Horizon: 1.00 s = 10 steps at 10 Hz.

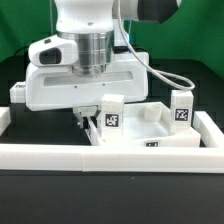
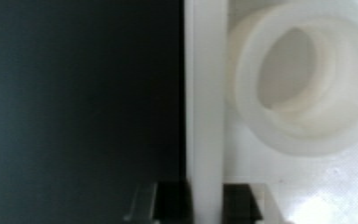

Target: Assemble square table

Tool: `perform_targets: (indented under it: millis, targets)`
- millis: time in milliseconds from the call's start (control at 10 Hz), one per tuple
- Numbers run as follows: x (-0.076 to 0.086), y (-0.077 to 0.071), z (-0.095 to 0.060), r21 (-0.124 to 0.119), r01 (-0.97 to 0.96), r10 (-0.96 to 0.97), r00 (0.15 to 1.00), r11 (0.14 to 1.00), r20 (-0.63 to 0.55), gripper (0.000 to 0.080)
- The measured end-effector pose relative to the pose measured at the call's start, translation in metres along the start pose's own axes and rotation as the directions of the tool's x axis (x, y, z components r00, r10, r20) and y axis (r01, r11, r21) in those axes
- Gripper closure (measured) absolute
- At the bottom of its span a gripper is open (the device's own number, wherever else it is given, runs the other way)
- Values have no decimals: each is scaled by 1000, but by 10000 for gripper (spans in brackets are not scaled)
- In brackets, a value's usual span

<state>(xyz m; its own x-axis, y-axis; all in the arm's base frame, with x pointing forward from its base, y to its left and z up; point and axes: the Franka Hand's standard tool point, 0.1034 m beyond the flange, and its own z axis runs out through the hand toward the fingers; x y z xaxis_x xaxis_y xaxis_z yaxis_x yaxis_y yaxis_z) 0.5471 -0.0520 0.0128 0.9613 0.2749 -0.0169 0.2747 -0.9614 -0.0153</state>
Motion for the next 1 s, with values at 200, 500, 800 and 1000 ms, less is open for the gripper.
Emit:
perform_targets:
  millis: [200,500,800,1000]
  targets:
    - [-1,4,0,-8,120,-120,993,993,7,736]
    - [0,6,-1,-22,309,-309,951,951,26,736]
    - [22,-7,-6,-53,606,-605,795,794,42,736]
    - [18,-1,-5,-51,674,-671,739,737,63,736]
